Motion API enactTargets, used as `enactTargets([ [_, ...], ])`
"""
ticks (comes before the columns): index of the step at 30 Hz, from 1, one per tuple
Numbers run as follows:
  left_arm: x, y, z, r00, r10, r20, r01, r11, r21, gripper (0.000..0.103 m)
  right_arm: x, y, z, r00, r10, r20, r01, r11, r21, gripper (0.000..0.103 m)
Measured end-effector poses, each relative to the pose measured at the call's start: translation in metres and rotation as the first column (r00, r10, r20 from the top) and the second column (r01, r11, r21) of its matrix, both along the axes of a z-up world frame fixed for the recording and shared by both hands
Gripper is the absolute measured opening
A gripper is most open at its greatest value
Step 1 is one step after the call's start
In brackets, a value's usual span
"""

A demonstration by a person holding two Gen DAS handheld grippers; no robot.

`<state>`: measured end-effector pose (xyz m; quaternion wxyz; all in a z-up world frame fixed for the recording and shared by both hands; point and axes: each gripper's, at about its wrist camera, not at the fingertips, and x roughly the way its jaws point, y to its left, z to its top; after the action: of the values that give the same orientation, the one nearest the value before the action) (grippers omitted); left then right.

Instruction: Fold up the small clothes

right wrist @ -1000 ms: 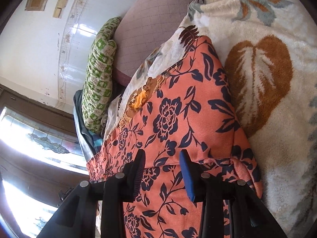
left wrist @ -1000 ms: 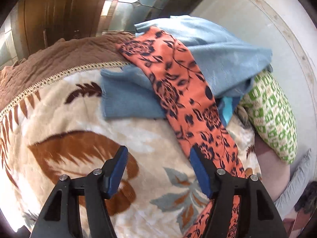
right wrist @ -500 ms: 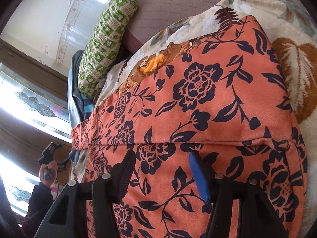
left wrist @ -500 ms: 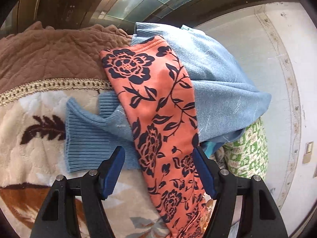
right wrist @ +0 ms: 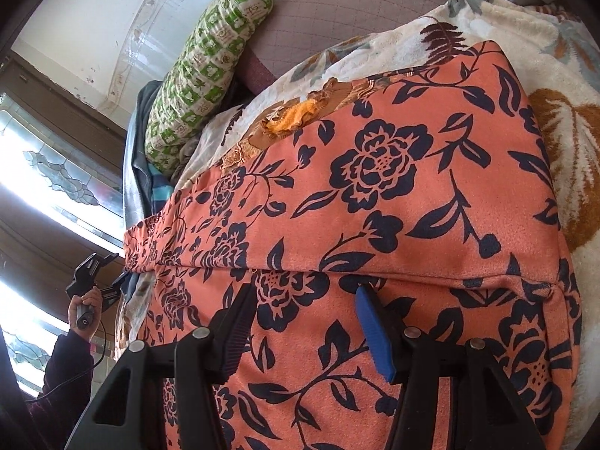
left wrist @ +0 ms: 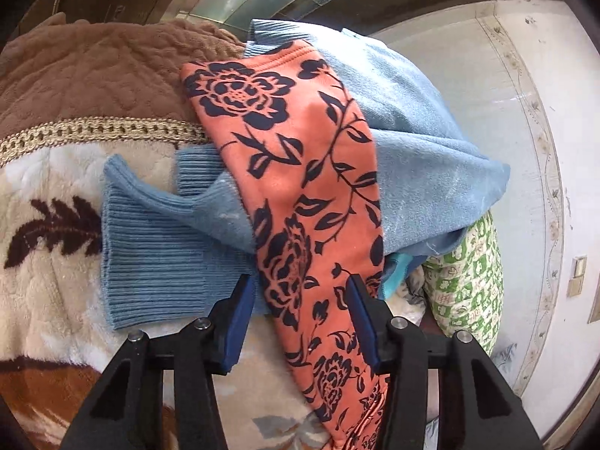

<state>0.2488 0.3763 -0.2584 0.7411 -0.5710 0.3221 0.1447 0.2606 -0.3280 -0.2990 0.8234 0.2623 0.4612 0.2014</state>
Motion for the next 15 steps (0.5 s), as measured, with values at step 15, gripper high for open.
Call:
enactTargets([
  [15,0.024,0.01,-0.003,0.996,0.037,-0.083,-0.029,0.994,0.102,0.016,0.0,0.003,0.001,1.0,0.009,0.007,-0.009,0.999,-0.031,0.058],
])
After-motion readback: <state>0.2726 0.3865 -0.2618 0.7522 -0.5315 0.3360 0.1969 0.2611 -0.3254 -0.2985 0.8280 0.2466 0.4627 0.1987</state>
